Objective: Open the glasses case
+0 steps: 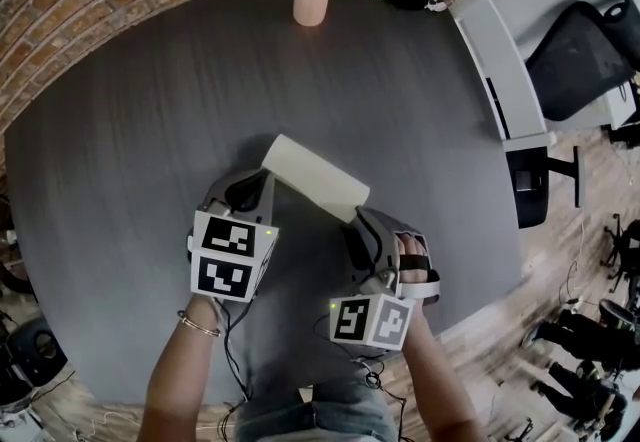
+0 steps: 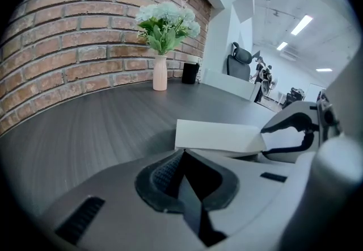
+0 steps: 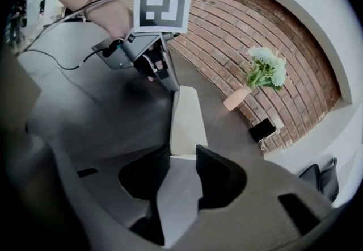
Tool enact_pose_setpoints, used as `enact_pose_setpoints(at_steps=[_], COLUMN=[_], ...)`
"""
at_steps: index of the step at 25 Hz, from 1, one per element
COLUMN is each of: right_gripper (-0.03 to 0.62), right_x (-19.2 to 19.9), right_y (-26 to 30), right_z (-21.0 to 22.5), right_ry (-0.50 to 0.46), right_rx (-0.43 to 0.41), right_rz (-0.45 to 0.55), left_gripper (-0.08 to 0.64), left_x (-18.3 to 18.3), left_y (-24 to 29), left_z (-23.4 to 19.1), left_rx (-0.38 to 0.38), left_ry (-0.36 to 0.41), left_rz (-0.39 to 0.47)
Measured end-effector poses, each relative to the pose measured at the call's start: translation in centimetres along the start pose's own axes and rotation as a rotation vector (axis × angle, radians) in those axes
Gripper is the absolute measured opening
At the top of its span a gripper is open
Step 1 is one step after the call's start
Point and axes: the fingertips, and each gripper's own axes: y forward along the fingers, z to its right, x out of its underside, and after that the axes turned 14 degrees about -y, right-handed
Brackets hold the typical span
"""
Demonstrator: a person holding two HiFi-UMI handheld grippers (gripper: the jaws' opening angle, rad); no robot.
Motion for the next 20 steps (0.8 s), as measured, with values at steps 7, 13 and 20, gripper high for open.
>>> enact_pose_setpoints(at_steps=[7,13,20], right_gripper=[0.140,0.124,0.124], right_x=[-0.1,-0.1,0.0], right_y=[-0.1,-0.4,-0.7], right_z=[0.3,0.9,2.4], right_ry=[0.057,0.122,0.182], right_rx=[-0.035,-0.050,-0.036], right_rz=[0.006,0.023,0.038], left_gripper=[-0.005,-0.005,-0.005], left_x=[0.0,0.2,0.3], left_y=[-0.1,0.0,0.1], left_z=[0.0,0.4,0.3], left_rx=[0.015,0.034,0.050], left_ry=[-0.001,-0.022,-0.044], left_rz=[-0.009,-0.021,-0.034])
